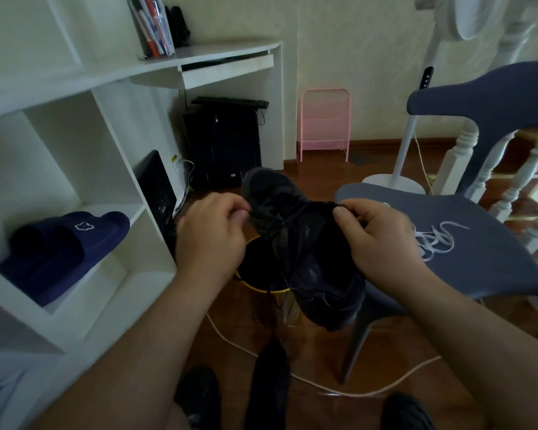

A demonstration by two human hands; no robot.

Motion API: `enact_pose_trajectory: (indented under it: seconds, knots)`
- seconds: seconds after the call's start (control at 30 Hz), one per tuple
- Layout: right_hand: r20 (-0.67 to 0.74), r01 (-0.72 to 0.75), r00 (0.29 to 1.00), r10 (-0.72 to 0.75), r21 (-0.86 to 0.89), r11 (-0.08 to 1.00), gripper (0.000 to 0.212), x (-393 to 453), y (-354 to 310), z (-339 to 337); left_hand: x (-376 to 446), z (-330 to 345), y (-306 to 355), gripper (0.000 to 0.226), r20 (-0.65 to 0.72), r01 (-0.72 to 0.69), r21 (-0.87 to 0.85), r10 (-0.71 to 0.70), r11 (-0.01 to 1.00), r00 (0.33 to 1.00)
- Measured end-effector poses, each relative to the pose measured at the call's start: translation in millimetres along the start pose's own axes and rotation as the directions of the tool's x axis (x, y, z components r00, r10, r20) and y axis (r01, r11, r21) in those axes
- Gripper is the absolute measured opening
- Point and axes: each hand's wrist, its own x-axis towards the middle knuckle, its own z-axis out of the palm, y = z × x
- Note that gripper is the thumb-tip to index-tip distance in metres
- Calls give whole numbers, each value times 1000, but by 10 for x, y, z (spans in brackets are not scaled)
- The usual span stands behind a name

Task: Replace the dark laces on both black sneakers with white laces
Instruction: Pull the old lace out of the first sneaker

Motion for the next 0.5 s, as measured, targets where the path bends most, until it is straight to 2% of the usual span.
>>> enact_pose_trajectory:
  seconds: [0.03, 0.1, 0.17, 0.2, 0.23, 0.3, 0.33, 0.43, 0.5]
  knots:
    - [-12, -10, 1000, 10, 18, 1000, 21, 6, 1, -19, 44, -41, -100, 13, 19, 83, 84, -85, 993, 996]
    - [-22, -12, 1000, 12, 19, 1000, 20, 13, -2, -30, 87, -96, -309, 16, 205, 215, 254, -270, 943, 941]
    - [-19, -3, 1000, 2, -19, 1000, 20, 10, 5, -13, 62, -64, -409, 16, 392, 275, 212, -339, 938, 855]
    - [-15, 3, 1000, -4, -40, 999, 20, 6, 7, 3, 45, -30, -398, 13, 411, 270, 129, -300, 954, 861]
    - [-12, 5, 1000, -6, -53, 999, 21, 2, 8, 17, 31, -3, -348, 15, 383, 235, 33, -230, 971, 895]
    - [-8, 6, 1000, -7, -66, 998, 21, -4, -3, 40, 6, 1, -154, 20, 259, 111, -149, -69, 983, 963]
    - [-11, 10, 1000, -11, -71, 997, 20, -6, -11, 47, -1, -1, -70, 20, 215, 40, -200, 4, 979, 977]
    - [-18, 16, 1000, -17, -54, 998, 20, -4, -32, 50, -57, 54, 39, 21, 216, -119, -215, 166, 969, 962]
    - [-7, 6, 1000, -7, -35, 999, 20, -8, -32, 43, -80, 107, 50, 14, 206, -115, -229, 164, 967, 965]
